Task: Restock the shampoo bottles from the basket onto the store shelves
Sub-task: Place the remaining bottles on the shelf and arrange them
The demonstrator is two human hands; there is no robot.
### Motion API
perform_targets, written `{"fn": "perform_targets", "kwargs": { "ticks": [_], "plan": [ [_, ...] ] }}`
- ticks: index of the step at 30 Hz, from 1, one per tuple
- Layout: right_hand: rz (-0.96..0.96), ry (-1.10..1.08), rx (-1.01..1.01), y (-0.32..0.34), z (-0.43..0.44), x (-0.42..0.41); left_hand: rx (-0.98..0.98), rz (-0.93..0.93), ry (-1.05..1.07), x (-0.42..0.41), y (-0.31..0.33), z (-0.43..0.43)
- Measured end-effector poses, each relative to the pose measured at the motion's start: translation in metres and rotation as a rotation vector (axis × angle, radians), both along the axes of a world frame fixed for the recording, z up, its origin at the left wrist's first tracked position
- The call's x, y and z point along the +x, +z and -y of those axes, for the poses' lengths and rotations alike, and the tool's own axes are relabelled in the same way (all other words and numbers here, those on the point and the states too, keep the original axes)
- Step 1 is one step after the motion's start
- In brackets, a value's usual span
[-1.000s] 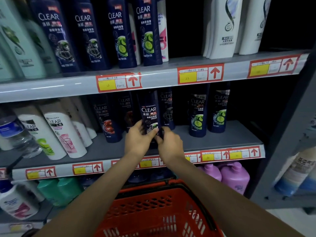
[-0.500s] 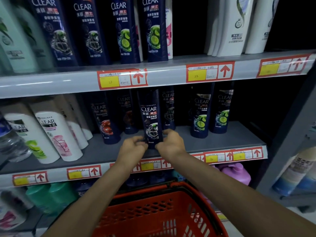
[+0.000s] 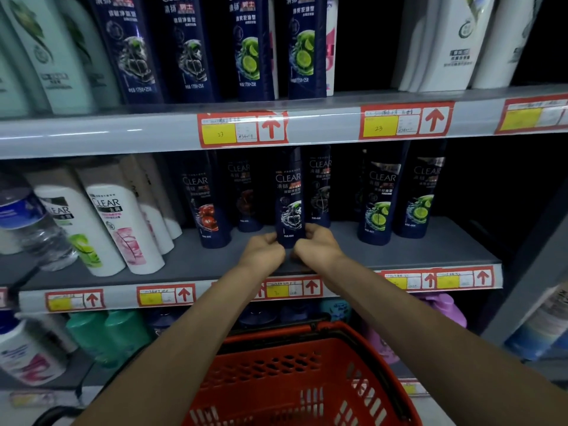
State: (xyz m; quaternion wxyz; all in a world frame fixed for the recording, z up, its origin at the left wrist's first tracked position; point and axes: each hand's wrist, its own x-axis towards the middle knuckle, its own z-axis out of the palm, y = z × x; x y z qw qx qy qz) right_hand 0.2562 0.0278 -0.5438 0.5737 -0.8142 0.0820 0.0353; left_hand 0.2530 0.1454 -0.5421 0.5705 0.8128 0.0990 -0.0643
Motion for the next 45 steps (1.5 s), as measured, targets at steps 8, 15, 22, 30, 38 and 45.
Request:
{"fn": "perform_targets", "kwargs": {
  "ticks": [8, 15, 22, 30, 38, 45],
  "plan": [
    [-0.016, 0.016, 0.046, 0.003, 0.0, 0.005, -0.05, 0.003, 0.006, 0.009, -0.009, 0.004],
    [0.013, 0.016, 0.047, -0.01, -0.004, 0.016, -0.09, -0.054, -0.031, 0.018, -0.012, 0.002],
    [0.045, 0.035, -0.011, -0.022, -0.003, 0.025, -0.027, -0.037, -0.055, 0.012, -0.012, -0.002],
    [0.054, -0.024, -0.095, 0.001, 0.01, -0.005, 0.264, -0.061, -0.157, -0.001, -0.01, -0.007],
    [0.174, 0.052, -0.395, 0.02, 0.036, -0.043, 0.732, -0.001, -0.308, -0.043, 0.02, -0.014],
    [0.255, 0.147, -0.696, 0.03, 0.053, -0.092, 1.06, 0.083, -0.384, -0.094, 0.056, -0.007]
  ]
}}
